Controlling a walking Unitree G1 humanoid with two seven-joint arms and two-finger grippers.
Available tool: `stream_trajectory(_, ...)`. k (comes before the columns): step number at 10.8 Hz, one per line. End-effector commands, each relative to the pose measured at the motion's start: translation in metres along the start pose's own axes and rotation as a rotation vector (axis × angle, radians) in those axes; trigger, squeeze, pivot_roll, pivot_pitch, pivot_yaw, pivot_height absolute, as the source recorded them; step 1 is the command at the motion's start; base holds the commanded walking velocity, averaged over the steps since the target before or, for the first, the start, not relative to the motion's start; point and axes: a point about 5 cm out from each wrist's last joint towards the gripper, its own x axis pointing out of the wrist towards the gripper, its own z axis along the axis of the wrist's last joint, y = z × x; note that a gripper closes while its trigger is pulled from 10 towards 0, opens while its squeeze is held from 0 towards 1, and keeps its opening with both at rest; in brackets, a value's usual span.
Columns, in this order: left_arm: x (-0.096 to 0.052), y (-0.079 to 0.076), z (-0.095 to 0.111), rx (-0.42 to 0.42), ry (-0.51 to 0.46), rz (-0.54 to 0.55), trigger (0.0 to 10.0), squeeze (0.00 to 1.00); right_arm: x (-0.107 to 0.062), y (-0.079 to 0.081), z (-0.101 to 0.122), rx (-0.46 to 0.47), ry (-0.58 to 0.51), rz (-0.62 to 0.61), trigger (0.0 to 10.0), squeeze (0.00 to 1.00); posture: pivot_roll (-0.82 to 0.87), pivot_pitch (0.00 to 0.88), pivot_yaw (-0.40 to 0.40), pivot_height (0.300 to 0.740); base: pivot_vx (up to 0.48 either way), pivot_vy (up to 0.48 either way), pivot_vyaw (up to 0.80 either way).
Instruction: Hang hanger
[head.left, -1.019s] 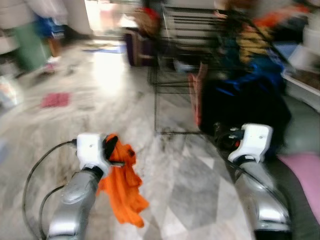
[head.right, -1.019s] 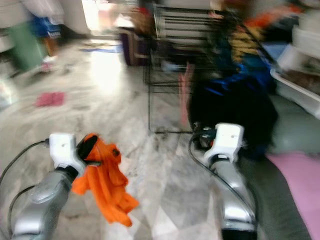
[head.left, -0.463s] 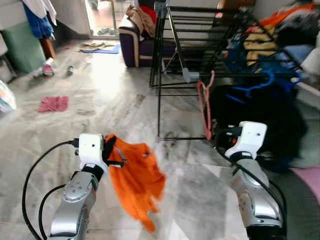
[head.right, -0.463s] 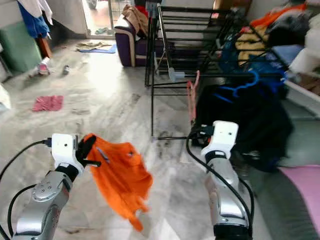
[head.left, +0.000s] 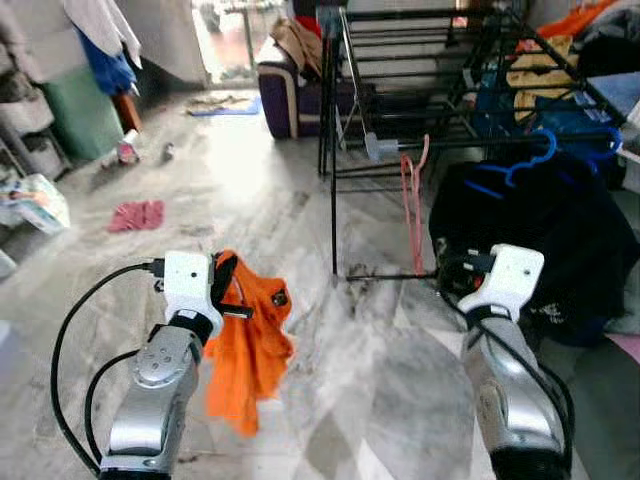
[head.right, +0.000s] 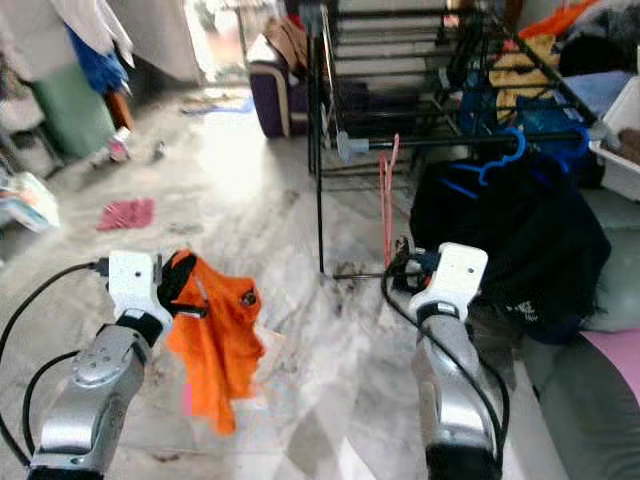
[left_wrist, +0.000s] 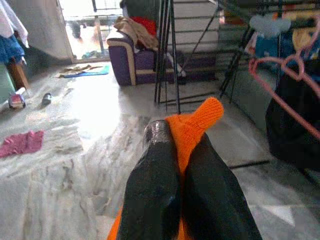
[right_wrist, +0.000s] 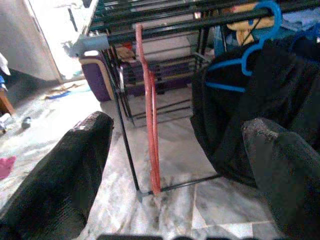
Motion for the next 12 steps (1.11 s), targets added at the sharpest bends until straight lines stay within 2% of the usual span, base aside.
stream_trajectory(1, -0.003, -0.001, 0.003, -0.011, -0.013, -0.009, 10.0, 0.00, -0.006, -0.014, -0.001, -0.027, 0.013, -0.019, 10.0, 0.00, 0.06, 0.000, 0.009, 0.740, 0.000, 0.000, 0.00)
stream_trajectory(3, -0.011, 0.004, -0.007, -0.030, 0.009, 0.010, 10.0, 0.00, -0.011, -0.020, -0.003, -0.052, 0.040, -0.010, 10.0, 0.00, 0.03, 0.003, -0.011, 0.740, 0.141, 0.157, 0.00)
stream_trajectory(7, -0.005, 0.006, -0.005, -0.025, 0.013, -0.019, 10.0, 0.00, -0.014, -0.004, 0.004, -0.037, 0.016, 0.042, 10.0, 0.00, 0.01, 0.023, 0.015, 0.740, 0.368, 0.306, -0.12)
stream_trajectory(9, 0.000, 0.007, -0.003, -0.009, 0.013, -0.033, 10.0, 0.00, -0.021, -0.008, 0.003, -0.044, 0.039, 0.043, 10.0, 0.00, 0.01, 0.071, 0.006, 0.740, 0.416, 0.148, 0.00)
stream_trajectory(10, 0.003, 0.004, -0.003, 0.000, 0.017, -0.030, 10.0, 0.00, -0.023, -0.010, 0.000, -0.047, 0.057, 0.039, 10.0, 0.00, 0.01, 0.076, 0.005, 0.740, 0.480, 0.000, -0.56)
stream_trajectory(12, 0.005, 0.000, -0.007, -0.047, 0.058, -0.009, 10.0, 0.00, -0.023, -0.008, 0.000, -0.038, 0.064, 0.035, 10.0, 0.00, 0.02, 0.078, 0.003, 0.740, 0.480, 0.000, -0.80)
